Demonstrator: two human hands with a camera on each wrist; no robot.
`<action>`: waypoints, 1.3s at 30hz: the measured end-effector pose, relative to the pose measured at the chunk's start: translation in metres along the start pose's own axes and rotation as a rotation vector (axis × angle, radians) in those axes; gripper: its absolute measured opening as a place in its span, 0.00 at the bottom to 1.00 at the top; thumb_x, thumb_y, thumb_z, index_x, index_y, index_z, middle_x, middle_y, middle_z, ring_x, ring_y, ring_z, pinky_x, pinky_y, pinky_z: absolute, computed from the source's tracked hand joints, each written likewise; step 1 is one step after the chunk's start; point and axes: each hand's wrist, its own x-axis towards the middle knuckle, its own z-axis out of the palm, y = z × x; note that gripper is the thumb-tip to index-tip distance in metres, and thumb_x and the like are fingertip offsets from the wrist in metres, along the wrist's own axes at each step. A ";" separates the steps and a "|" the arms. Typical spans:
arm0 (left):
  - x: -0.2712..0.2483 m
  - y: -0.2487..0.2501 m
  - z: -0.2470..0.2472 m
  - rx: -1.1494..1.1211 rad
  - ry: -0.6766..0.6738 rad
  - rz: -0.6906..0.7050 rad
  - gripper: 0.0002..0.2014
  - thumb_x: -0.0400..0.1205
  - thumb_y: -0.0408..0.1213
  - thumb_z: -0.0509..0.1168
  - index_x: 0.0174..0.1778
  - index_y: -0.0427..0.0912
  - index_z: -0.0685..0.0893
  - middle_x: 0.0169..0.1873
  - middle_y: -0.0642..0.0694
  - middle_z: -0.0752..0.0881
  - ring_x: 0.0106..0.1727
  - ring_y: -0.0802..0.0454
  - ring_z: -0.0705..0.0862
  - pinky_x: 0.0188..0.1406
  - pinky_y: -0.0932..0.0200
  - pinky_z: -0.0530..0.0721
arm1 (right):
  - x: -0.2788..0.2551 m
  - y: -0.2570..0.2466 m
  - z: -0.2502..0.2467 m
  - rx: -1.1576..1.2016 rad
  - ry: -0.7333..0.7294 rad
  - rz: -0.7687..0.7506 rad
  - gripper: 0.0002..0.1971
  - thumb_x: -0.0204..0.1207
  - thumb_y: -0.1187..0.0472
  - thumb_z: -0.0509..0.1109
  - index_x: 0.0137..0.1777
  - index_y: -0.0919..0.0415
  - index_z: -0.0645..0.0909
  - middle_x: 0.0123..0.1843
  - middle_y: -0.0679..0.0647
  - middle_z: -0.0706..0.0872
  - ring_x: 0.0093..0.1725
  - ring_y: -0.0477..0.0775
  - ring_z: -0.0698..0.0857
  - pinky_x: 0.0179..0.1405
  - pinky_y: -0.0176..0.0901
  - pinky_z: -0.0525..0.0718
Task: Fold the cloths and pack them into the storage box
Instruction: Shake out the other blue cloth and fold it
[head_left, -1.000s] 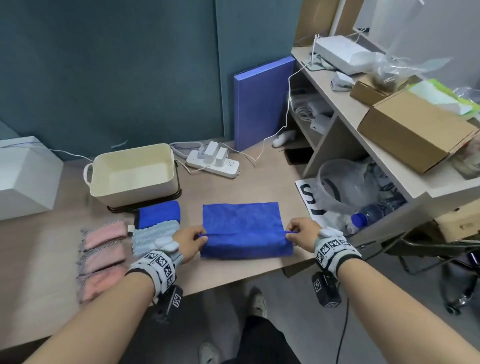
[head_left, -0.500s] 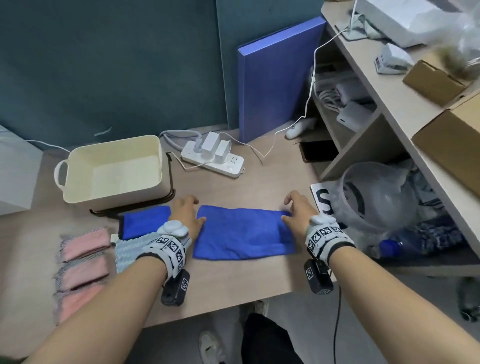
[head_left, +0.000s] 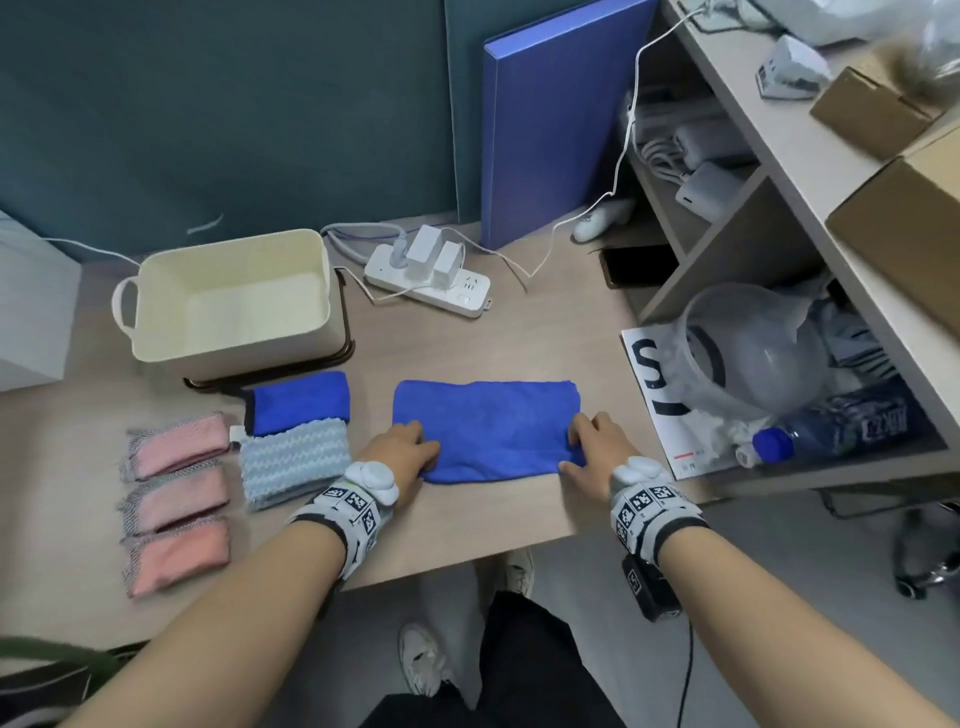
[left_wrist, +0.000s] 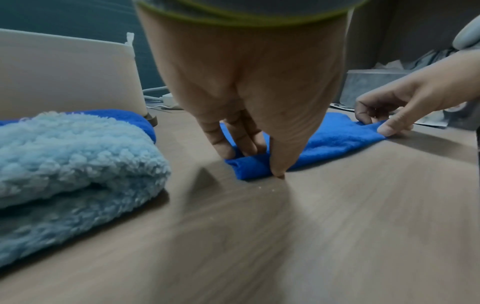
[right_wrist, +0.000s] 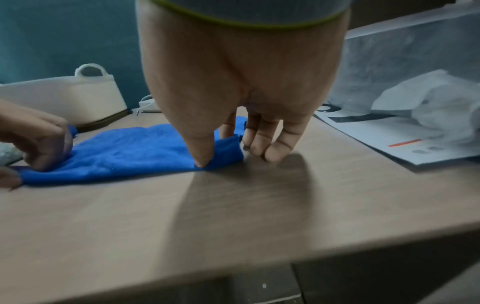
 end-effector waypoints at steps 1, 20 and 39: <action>-0.006 0.001 0.002 -0.003 0.011 0.006 0.07 0.72 0.34 0.66 0.44 0.45 0.80 0.45 0.44 0.77 0.43 0.39 0.78 0.37 0.52 0.76 | -0.008 0.000 0.003 -0.026 0.031 -0.017 0.19 0.70 0.41 0.71 0.54 0.43 0.68 0.56 0.48 0.69 0.51 0.58 0.78 0.54 0.55 0.83; -0.066 0.026 -0.106 -0.157 0.310 0.018 0.01 0.84 0.40 0.65 0.48 0.52 0.80 0.38 0.55 0.84 0.43 0.47 0.82 0.42 0.54 0.78 | -0.034 -0.068 -0.012 -0.039 0.072 -0.164 0.06 0.81 0.54 0.63 0.44 0.41 0.71 0.44 0.46 0.83 0.49 0.64 0.84 0.47 0.50 0.80; -0.077 0.011 -0.060 -0.302 0.211 -0.145 0.08 0.78 0.38 0.74 0.49 0.56 0.87 0.42 0.58 0.90 0.45 0.53 0.87 0.49 0.56 0.84 | -0.024 -0.009 -0.041 -0.109 0.059 -0.076 0.07 0.67 0.53 0.71 0.43 0.38 0.83 0.56 0.44 0.87 0.53 0.56 0.88 0.57 0.51 0.87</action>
